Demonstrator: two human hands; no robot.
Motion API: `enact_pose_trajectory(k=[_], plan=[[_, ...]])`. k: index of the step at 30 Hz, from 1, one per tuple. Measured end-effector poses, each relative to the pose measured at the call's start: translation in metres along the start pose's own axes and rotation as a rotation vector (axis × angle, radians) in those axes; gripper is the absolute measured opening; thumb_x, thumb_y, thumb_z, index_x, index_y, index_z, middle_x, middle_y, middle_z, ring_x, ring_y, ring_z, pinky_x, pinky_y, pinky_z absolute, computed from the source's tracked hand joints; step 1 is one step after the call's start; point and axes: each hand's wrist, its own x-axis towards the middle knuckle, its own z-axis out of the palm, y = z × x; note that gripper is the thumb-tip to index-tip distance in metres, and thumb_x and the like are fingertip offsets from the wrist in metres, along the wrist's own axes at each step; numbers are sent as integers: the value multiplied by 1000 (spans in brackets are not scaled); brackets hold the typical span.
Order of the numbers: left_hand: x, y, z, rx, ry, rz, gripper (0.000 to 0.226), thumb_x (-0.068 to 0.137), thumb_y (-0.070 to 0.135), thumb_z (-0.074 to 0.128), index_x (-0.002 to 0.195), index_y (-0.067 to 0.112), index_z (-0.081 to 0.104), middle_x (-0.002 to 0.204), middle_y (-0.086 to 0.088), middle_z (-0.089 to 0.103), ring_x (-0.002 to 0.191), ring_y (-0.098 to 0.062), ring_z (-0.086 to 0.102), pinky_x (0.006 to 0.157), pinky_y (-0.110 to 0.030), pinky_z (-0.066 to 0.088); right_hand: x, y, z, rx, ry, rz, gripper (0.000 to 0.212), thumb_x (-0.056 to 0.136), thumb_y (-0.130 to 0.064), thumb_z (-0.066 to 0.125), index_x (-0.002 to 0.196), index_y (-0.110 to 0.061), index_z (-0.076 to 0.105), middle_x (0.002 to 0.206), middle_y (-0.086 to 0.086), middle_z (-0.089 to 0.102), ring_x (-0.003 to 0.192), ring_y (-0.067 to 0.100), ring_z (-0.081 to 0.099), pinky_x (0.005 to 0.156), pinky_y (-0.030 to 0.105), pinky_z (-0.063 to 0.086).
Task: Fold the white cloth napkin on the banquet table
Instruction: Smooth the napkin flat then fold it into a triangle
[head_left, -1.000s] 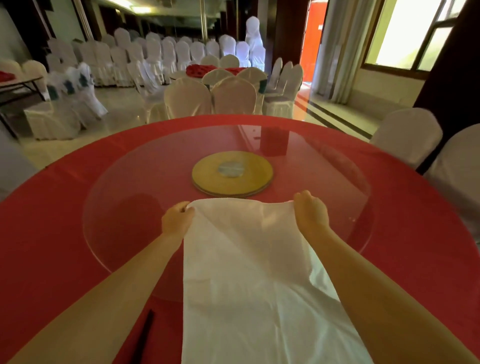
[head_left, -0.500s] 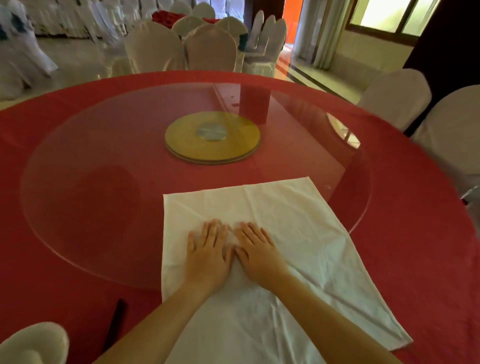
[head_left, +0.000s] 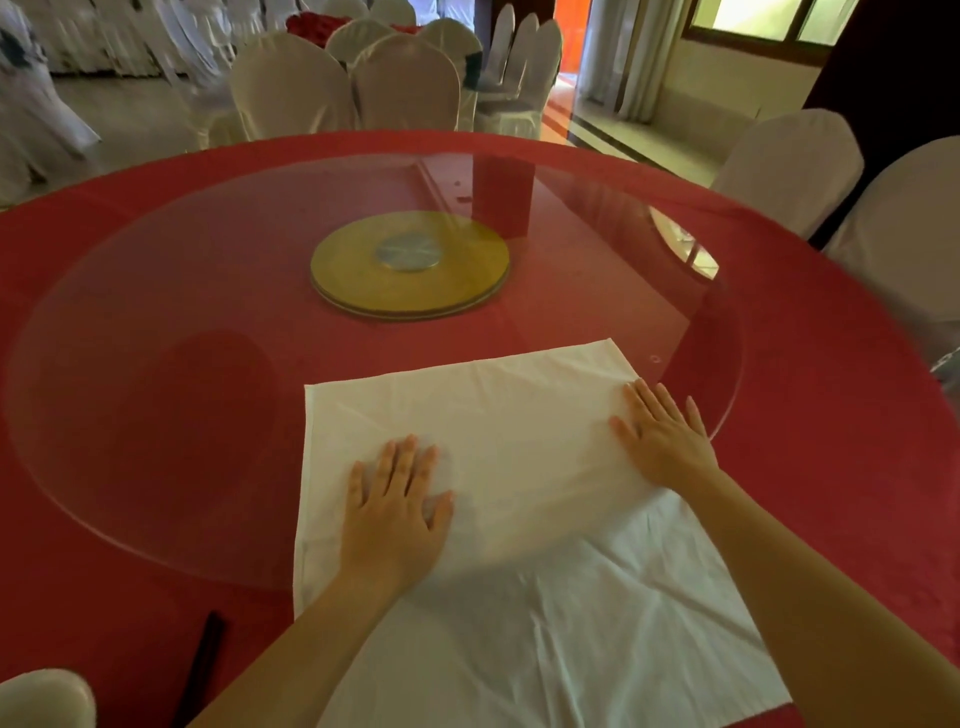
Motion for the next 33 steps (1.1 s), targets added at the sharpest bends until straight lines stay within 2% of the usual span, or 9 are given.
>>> enact_pose_trajectory(k=[4,9,11,16,20,22,25,29,33], plan=[[0,-1,0,26,-46,-21,64,89,55,7,147,28,-2,159,4,-4,145,-16,-10,117,-46,-6,-26,-34,-2,31,89,-34,56,98,-42,15,147,-17,3,159,2,-1,145,18,-7,118,45,-7],[5,6,-11,83,-126,-54,59,93,51,5,147,27,-4,158,4,-8,145,-18,-10,113,-53,-10,-93,-130,21,111,62,-492,54,98,-37,22,147,-17,11,158,2,9,146,20,2,117,43,-5],[-4,3,-13,68,-76,-105,56,95,46,9,147,27,0,159,3,-3,145,-18,-6,115,-53,-6,-104,-144,28,132,61,-558,54,96,-40,25,145,-17,21,156,2,20,145,21,11,117,45,2],[-19,-15,-18,36,-101,-79,57,95,48,14,147,29,-2,158,6,-5,144,-14,-10,118,-49,-4,-79,-77,23,127,105,-270,54,96,-45,23,146,-27,12,158,-6,10,145,14,3,118,41,-2],[-37,3,-27,50,-20,-3,57,95,46,7,147,24,6,156,1,-2,145,-18,-4,116,-50,-7,-90,-12,14,31,121,-9,62,94,-50,17,147,-19,6,159,3,3,146,21,-3,118,48,-3],[-65,25,-26,42,38,218,57,95,44,11,145,20,21,153,-1,13,144,-22,12,117,-48,-2,-114,-11,20,26,170,-77,67,92,-54,12,147,-18,2,158,3,-2,145,22,-6,117,46,-5],[-110,56,-12,44,-81,575,52,93,40,29,141,19,37,148,0,36,141,-20,23,114,-44,7,-165,-35,43,86,106,-285,67,90,-55,10,143,-22,-14,154,-4,-14,144,21,-11,116,43,-7],[-121,58,-5,164,-162,607,57,89,48,34,136,17,44,143,-1,46,139,-18,26,110,-40,10,-186,-40,63,167,51,-179,72,91,-57,17,140,-21,-20,151,-7,-22,142,19,-17,117,41,-10],[-125,60,-10,177,-228,581,58,89,48,32,135,15,46,142,-4,47,132,-22,41,109,-38,10,-189,-30,61,96,67,-129,72,88,-62,12,146,-23,-6,155,-6,-9,144,19,-11,117,41,-9]])
